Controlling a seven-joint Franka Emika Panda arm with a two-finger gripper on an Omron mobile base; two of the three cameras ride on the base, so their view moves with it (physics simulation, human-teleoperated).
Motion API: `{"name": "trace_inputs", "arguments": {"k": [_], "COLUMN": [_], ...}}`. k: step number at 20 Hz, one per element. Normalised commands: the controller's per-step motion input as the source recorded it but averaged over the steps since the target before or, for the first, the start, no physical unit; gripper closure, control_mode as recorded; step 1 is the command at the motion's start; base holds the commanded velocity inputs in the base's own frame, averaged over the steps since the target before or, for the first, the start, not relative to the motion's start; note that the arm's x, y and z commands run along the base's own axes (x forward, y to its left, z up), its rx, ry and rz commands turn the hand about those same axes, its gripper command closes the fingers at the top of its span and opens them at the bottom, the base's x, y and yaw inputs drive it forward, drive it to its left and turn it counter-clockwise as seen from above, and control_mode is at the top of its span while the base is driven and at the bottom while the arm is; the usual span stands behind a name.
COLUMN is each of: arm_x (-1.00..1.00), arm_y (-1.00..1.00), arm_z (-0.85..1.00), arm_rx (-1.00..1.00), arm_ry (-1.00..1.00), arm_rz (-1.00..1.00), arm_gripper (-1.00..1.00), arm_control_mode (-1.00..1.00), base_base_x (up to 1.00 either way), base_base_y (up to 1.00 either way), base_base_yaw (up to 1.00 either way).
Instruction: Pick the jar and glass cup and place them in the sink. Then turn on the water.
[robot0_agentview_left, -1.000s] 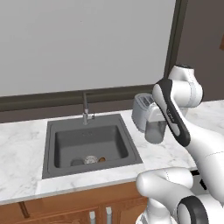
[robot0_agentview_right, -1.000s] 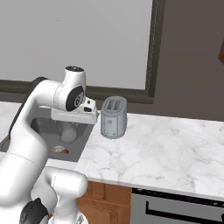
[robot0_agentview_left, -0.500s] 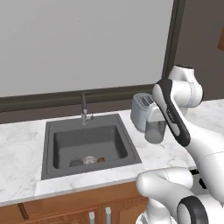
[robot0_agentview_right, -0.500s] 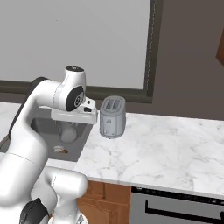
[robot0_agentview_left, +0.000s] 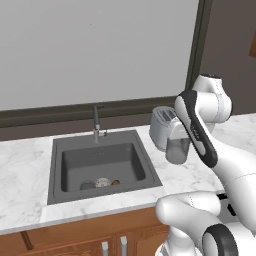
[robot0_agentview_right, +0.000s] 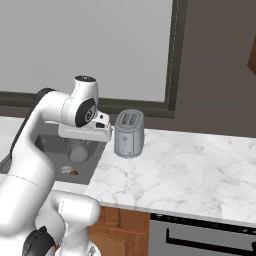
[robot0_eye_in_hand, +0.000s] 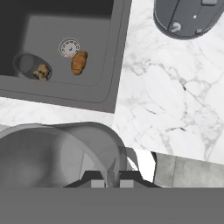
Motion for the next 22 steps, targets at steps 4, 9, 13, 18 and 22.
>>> {"name": "trace_inputs", "arguments": {"k": [4, 9, 13, 18, 22], "arm_x": [0.0, 0.04, 0.16, 0.1, 0.09], "arm_y": [0.0, 0.02, 0.42, 0.66, 0.56], "arm_z": [0.0, -0.01, -0.07, -0.13, -0.11], "arm_rx": [0.0, 0.0, 0.0, 0.0, 0.0], "arm_ry": [0.0, -0.01, -0.01, 0.0, 0.0], "arm_rz": [0.0, 0.0, 0.0, 0.0, 0.0], "arm_gripper": [1.0, 1.0, 1.0, 1.0, 1.0], "arm_control_mode": [1.0, -1.0, -1.0, -1.0, -1.0], "base_base_x": [0.01, 0.0, 0.0, 0.0, 0.0], "base_base_y": [0.0, 0.0, 0.0, 0.0, 0.0], "base_base_yaw": [0.0, 0.0, 0.0, 0.0, 0.0]}}
